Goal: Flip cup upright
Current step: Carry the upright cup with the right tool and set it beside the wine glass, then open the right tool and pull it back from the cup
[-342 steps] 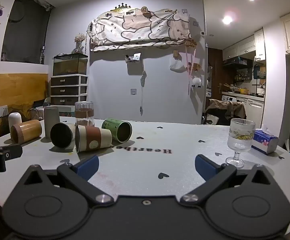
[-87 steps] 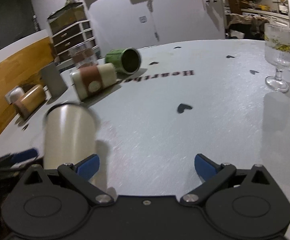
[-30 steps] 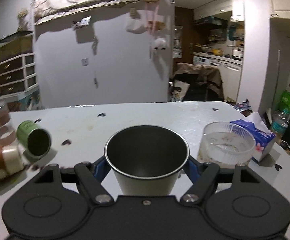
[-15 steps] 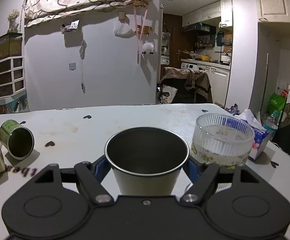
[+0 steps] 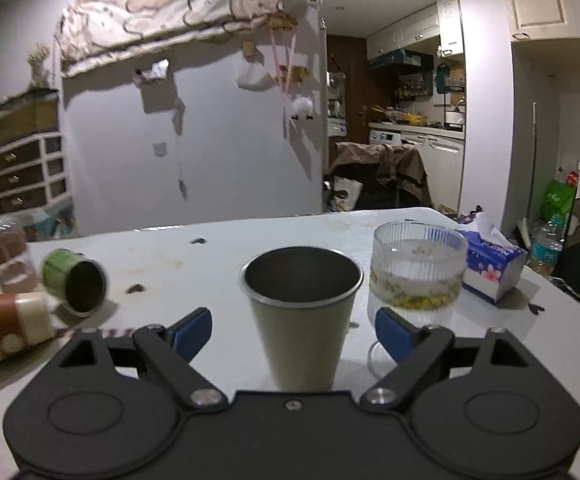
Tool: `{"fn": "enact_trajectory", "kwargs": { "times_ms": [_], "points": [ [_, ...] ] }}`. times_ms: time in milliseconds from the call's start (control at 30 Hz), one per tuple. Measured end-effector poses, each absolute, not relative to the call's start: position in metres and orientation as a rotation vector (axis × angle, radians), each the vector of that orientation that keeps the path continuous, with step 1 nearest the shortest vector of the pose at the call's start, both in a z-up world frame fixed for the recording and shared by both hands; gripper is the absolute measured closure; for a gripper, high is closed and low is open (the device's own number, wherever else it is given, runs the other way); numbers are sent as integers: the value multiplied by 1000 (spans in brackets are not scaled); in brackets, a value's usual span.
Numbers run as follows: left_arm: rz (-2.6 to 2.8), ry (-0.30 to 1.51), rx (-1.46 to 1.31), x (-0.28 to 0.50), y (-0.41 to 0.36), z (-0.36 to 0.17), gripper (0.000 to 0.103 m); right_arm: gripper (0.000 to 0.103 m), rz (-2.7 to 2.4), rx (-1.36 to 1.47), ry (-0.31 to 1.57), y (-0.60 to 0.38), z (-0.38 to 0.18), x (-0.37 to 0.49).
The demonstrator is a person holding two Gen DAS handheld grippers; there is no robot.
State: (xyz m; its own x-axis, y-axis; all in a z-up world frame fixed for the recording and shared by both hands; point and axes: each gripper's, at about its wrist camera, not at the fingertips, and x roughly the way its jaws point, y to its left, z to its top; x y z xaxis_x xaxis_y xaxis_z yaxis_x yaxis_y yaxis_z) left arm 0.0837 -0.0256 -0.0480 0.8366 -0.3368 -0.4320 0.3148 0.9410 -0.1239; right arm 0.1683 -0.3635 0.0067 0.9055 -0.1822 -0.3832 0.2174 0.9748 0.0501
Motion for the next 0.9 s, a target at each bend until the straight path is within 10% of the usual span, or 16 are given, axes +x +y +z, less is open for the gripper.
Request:
{"fn": "enact_trajectory", "kwargs": {
  "times_ms": [900],
  "points": [
    [-365,320,35,63,-64,-29,0,0,-279,43,205,-313,-31,3]
  ]
}}
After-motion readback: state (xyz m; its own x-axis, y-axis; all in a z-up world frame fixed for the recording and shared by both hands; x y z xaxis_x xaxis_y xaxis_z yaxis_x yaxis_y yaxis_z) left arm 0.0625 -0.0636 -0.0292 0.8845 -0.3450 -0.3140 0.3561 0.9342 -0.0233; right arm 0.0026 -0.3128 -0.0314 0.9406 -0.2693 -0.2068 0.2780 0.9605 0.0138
